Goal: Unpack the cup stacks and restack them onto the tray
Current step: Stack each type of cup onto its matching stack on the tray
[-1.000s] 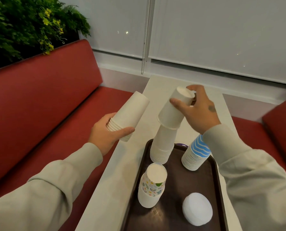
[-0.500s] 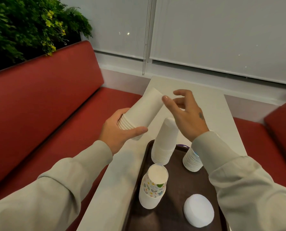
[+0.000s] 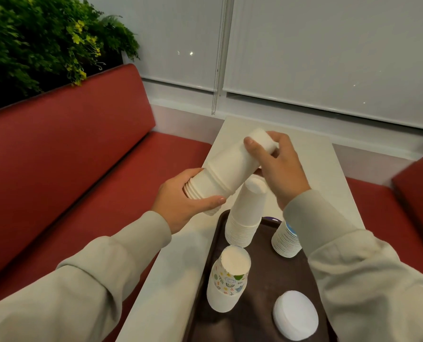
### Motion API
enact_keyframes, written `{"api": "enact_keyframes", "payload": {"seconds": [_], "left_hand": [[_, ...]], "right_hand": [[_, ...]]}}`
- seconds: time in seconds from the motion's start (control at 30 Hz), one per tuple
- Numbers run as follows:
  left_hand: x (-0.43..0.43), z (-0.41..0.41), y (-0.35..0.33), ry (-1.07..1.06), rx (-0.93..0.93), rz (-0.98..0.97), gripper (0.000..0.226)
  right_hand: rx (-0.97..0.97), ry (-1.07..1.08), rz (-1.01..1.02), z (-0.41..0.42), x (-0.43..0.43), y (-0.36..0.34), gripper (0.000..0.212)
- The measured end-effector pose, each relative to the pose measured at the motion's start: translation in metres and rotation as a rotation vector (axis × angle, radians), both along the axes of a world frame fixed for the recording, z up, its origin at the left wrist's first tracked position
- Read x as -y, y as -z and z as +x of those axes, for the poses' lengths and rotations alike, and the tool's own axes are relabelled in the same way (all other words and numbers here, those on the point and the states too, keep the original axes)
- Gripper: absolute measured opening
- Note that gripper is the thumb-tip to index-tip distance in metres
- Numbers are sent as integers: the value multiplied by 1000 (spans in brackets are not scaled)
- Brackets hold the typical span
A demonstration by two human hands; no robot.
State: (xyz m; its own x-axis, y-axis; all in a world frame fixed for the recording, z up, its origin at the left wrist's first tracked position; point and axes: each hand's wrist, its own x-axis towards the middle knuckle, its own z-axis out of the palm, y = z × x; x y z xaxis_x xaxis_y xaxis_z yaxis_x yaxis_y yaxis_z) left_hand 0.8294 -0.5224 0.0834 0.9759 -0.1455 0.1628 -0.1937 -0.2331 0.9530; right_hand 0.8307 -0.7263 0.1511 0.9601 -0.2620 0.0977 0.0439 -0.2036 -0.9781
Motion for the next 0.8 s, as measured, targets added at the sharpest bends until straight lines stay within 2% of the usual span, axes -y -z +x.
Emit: {"api": "enact_keyframes", "payload": {"seconds": [0.1,0.23,0.37,0.53,0.6,0.8], "left_hand": [[-5,1,3,3,-12,-3,69],[-1,-1,0,23,1,-18,87],[5,-3,-2,25,3,-64,78],[2,-4,1,15,-28,-21,76],[2,-3,0,1,-27,-7,67],[6,2,-6,-11,-26,1,56]], "right_hand": [[39,17,96,2,12,-13,43],[-2,-29,36,1,13,-8,48],[-39,-53,8,-3,2,3,59],[-58,-53,-14,-6,-1,8,58],[-56,-49,-26,-5,0,8,59],[-51,-17,-36,-1,4,4,71]]}}
